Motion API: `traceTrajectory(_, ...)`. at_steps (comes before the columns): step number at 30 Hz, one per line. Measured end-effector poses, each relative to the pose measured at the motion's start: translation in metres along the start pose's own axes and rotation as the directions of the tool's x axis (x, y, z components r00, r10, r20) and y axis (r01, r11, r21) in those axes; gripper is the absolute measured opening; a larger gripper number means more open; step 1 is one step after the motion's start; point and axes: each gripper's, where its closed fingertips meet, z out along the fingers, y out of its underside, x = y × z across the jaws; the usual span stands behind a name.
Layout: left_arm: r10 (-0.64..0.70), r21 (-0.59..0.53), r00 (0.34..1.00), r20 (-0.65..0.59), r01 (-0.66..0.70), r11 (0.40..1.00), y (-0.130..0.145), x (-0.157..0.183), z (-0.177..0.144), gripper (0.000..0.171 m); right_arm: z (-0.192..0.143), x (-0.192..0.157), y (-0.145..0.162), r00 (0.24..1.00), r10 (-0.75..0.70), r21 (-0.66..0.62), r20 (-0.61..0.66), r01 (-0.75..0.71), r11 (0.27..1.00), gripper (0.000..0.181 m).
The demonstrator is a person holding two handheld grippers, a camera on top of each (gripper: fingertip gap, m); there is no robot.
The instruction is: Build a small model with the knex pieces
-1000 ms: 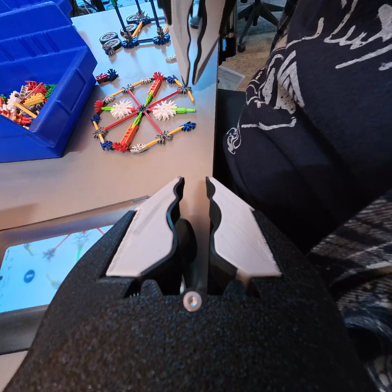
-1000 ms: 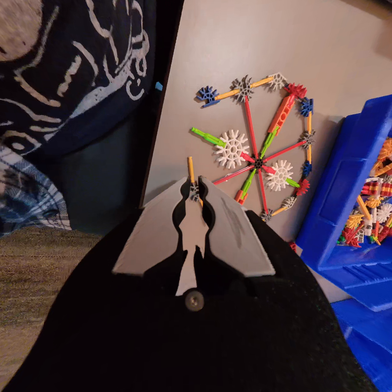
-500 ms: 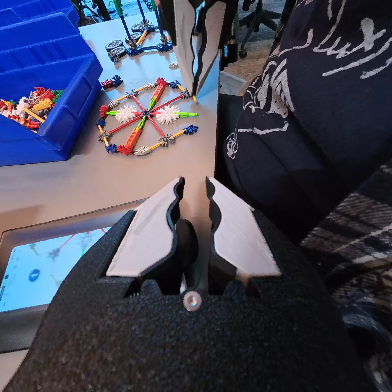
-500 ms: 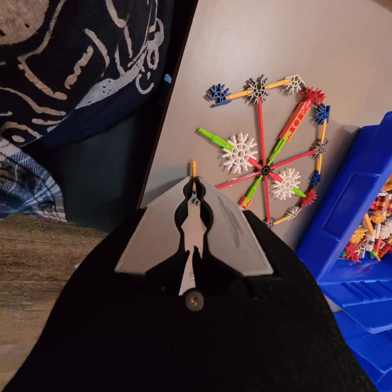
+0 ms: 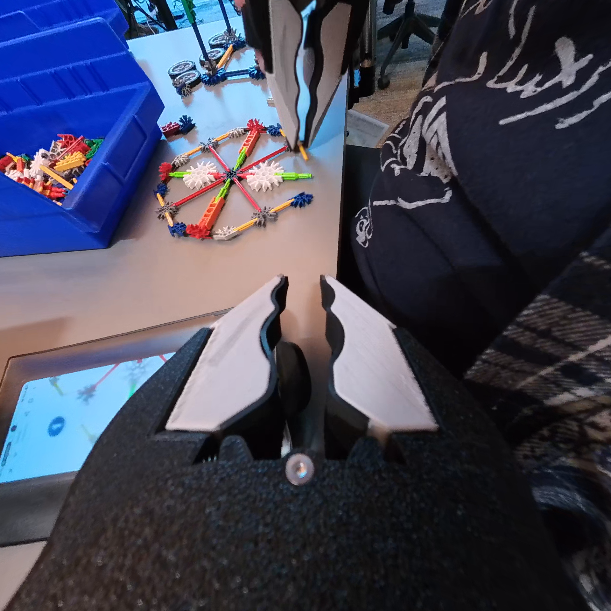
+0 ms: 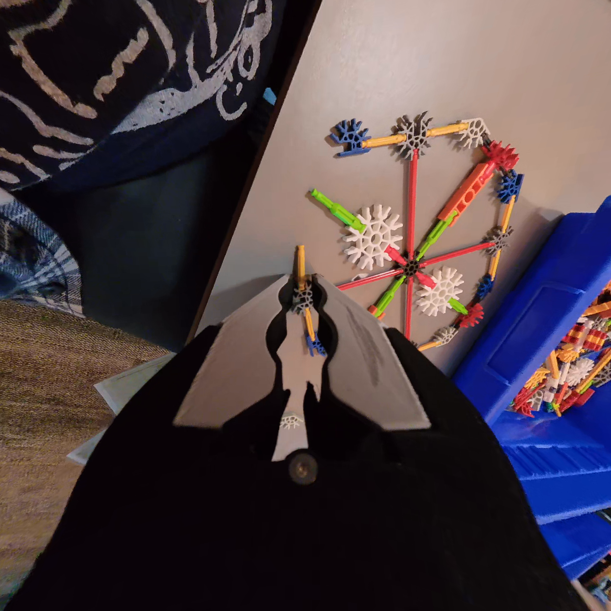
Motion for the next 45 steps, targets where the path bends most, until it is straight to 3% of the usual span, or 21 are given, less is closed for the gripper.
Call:
traceTrajectory(3,-0.003,0.001,1.0,-0.001,0.003,1.0,0.0,0.0,0.0,0.019,-0.008,0.004,0.0,0.999,0.04,0.017,-0.02,-0.039,0.999,0.014)
traceTrajectory(8,-0.002,-0.001,1.0,0.001,0.002,1.0,0.0,0.0,0.0,0.019,-0.023,0.006,-0.002,0.991,0.119,0.043,-0.053,-0.117,0.992,0.0)
traceTrajectory(17,0.004,0.001,1.0,0.001,-0.004,1.0,-0.001,0.002,-0.001,0.019,-0.006,-0.005,-0.009,0.982,0.175,0.049,-0.066,-0.172,0.984,0.0)
traceTrajectory(23,0.004,0.001,1.0,0.003,-0.004,1.0,-0.001,0.002,-0.001,0.019,-0.002,0.003,-0.008,0.98,0.152,0.027,-0.131,-0.15,0.988,0.003)
traceTrajectory(32,-0.002,-0.003,1.0,0.0,0.002,1.0,0.0,0.003,-0.001,0.019,0.005,0.0,-0.004,0.987,0.131,0.015,-0.096,-0.131,0.991,0.001)
traceTrajectory(45,-0.014,-0.005,1.0,-0.008,0.014,1.0,0.0,0.003,-0.001,0.019,-0.005,0.0,-0.003,0.992,-0.023,0.004,-0.128,0.023,1.0,0.001)
